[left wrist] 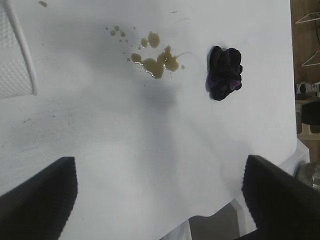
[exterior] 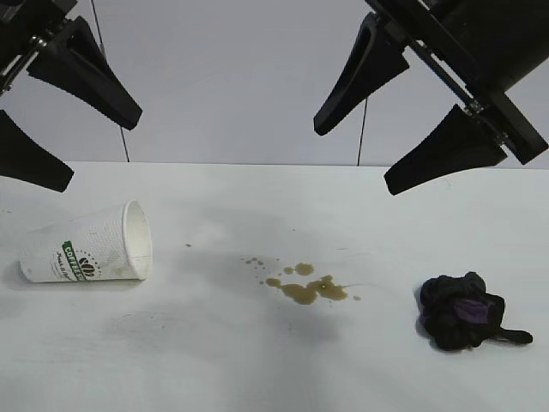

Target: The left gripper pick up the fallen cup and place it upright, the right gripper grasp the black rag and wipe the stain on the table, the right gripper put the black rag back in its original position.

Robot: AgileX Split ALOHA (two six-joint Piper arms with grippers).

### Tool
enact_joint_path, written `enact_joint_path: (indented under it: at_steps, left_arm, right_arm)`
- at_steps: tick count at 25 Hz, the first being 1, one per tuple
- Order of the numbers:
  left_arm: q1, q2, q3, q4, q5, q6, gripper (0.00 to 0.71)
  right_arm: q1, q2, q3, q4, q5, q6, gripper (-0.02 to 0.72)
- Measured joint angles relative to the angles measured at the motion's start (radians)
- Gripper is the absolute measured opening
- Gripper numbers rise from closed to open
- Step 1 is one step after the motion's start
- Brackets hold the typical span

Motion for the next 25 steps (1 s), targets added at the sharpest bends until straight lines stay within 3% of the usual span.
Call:
enact_joint_path:
  at_steps: [19, 25]
  left_arm:
    - [0.000, 0.000, 0.000, 0.000, -0.001, 0.000, 0.645]
    - [0.000, 0.000, 0.000, -0.010, -0.061, 0.000, 0.645]
  right_arm:
    - [0.000, 0.000, 0.000, 0.000, -0.017, 0.000, 0.503]
    - [0.000, 0.000, 0.000, 0.000, -0.018, 0.000, 0.503]
